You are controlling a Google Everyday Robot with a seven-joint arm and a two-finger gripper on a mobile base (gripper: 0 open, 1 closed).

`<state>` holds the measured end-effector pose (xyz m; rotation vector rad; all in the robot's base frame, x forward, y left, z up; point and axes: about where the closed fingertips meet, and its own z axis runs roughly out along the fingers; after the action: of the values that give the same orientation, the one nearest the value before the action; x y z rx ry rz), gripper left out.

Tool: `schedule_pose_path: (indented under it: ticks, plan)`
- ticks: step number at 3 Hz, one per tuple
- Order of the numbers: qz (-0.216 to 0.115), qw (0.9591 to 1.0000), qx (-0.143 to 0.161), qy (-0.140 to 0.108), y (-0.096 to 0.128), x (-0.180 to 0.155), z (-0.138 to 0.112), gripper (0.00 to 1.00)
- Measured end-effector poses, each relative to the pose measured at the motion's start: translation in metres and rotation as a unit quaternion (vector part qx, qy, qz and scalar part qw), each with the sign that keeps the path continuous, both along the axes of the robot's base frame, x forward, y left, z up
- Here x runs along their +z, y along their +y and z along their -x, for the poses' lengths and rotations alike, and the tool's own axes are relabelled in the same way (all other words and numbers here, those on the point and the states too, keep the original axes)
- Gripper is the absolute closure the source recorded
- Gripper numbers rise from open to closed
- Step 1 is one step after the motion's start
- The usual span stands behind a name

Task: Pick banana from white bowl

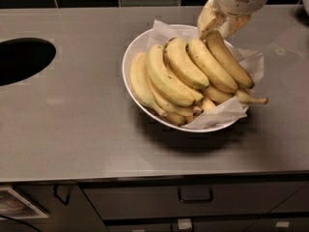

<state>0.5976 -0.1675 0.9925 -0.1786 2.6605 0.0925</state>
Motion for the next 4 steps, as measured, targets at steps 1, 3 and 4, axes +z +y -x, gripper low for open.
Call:
schedule_pose_path:
  ticks: [1, 3, 4]
  plan:
    - [-0.007, 0.9999, 0.006, -0.008, 0.001, 0.006, 0.003, 1.00]
    - [-0.038, 0.9965, 0.043, -0.061, 0.004, 0.051, 0.030, 1.00]
    - [-0.058, 0.9915, 0.074, -0.090, 0.008, 0.077, 0.048, 1.00]
